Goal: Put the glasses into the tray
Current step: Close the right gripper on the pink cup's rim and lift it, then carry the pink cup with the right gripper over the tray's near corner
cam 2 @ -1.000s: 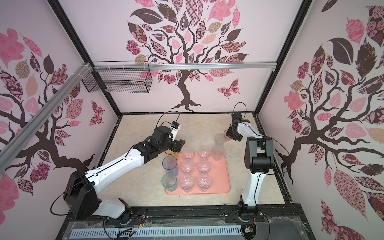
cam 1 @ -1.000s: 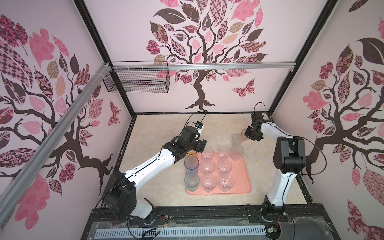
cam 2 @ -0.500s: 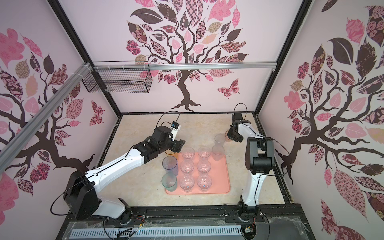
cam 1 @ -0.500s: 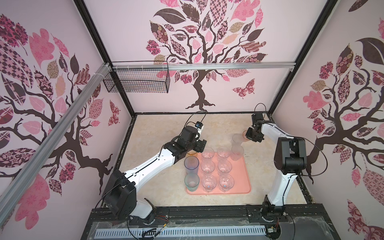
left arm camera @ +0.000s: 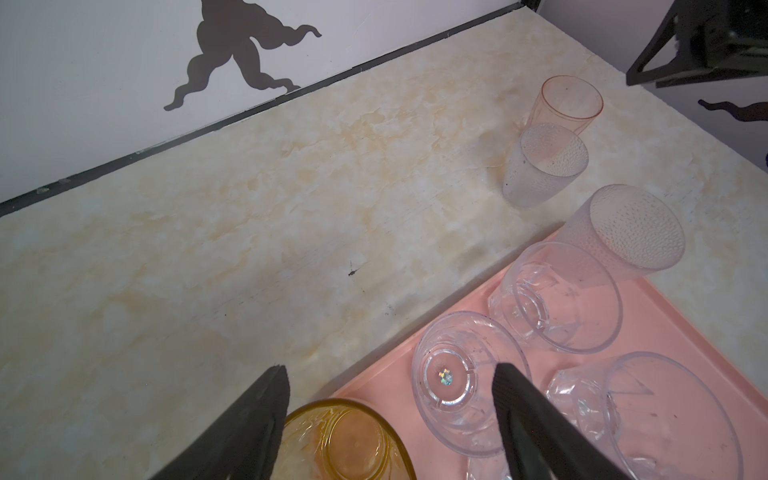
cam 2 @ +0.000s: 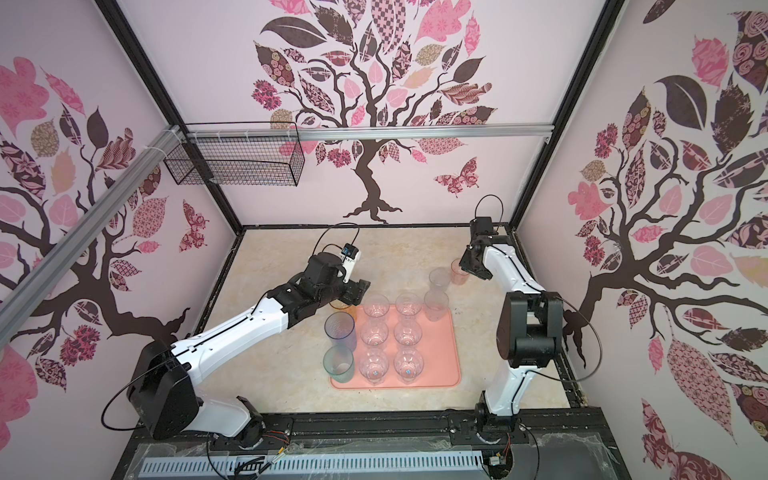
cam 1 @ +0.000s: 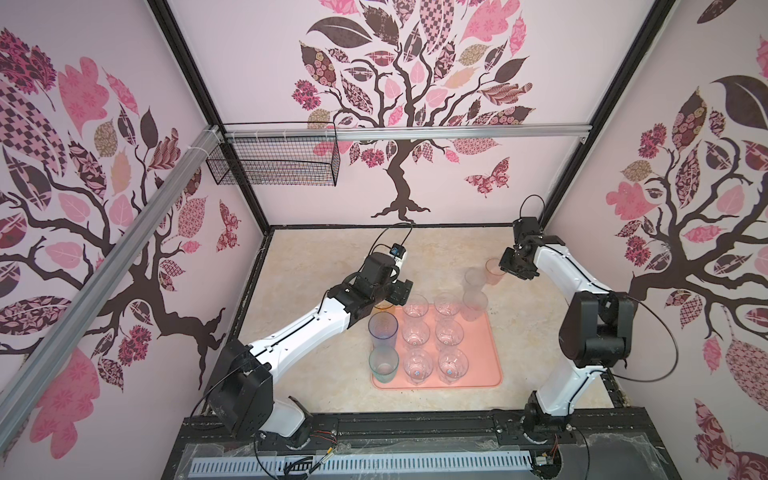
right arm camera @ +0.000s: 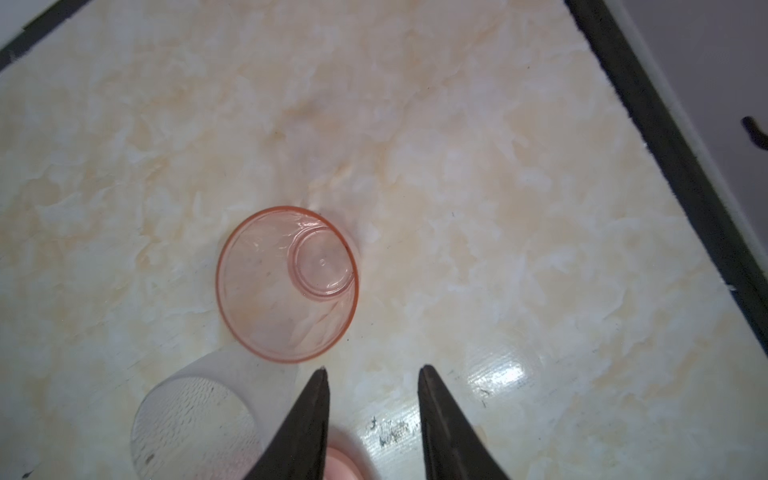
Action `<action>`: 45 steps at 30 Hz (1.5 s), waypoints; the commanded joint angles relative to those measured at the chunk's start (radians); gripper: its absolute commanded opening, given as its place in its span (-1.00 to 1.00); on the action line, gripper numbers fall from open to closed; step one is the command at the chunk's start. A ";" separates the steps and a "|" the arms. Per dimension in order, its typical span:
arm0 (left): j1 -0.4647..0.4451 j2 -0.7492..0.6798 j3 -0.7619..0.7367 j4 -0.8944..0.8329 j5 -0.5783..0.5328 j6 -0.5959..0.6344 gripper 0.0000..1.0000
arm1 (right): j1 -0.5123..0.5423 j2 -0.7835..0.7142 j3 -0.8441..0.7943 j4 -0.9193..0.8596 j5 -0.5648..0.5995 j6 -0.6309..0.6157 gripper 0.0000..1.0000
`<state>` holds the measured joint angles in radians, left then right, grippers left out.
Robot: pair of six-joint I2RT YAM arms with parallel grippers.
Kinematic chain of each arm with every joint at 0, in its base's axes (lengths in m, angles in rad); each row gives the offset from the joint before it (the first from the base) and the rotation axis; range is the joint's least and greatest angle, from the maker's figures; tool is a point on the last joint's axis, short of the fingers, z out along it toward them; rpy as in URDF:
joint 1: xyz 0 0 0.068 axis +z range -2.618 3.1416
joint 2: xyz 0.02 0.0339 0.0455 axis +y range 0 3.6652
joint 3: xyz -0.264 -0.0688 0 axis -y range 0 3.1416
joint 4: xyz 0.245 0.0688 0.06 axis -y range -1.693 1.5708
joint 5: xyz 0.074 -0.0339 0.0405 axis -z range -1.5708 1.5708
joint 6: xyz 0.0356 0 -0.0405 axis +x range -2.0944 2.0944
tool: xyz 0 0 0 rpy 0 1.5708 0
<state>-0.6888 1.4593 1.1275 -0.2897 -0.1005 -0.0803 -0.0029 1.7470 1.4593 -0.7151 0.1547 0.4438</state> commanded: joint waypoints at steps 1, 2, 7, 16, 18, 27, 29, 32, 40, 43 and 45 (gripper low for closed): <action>0.003 0.018 -0.013 0.001 0.000 0.003 0.61 | 0.046 -0.098 -0.058 -0.057 0.013 -0.006 -0.19; 0.002 0.021 -0.008 -0.003 -0.008 0.005 0.61 | 0.056 -0.109 -0.079 -0.050 -0.008 0.000 -0.19; -0.010 0.024 0.026 -0.028 -0.017 -0.013 0.61 | 0.064 -0.100 -0.128 -0.003 -0.125 0.030 -0.18; -0.079 0.050 0.033 -0.036 -0.060 0.030 0.61 | 0.090 -0.010 -0.107 0.044 -0.193 0.044 -0.20; -0.078 0.049 0.032 -0.034 -0.065 0.035 0.61 | 0.091 0.010 -0.111 0.055 -0.195 0.045 -0.22; -0.079 0.058 0.033 -0.031 -0.054 0.039 0.61 | 0.093 0.103 -0.102 0.106 -0.209 0.048 -0.30; -0.078 0.058 0.033 -0.032 -0.058 0.043 0.61 | 0.092 0.118 -0.104 0.115 -0.205 0.046 -0.39; -0.078 0.057 0.032 -0.034 -0.061 0.042 0.61 | 0.093 0.127 -0.088 0.119 -0.206 0.036 -0.56; -0.079 0.059 0.028 -0.035 -0.063 0.045 0.61 | 0.092 0.032 0.010 0.028 -0.193 0.006 -0.84; -0.079 0.058 0.029 -0.035 -0.062 0.043 0.61 | 0.093 -0.025 0.032 -0.012 -0.201 0.000 -0.85; -0.078 0.052 0.030 -0.038 -0.065 0.043 0.61 | 0.093 -0.064 0.038 -0.046 -0.203 -0.012 -0.86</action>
<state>-0.7685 1.5055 1.1290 -0.3267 -0.1562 -0.0483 0.0849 1.7882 1.4525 -0.6777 -0.0490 0.4553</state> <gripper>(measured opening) 0.804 0.093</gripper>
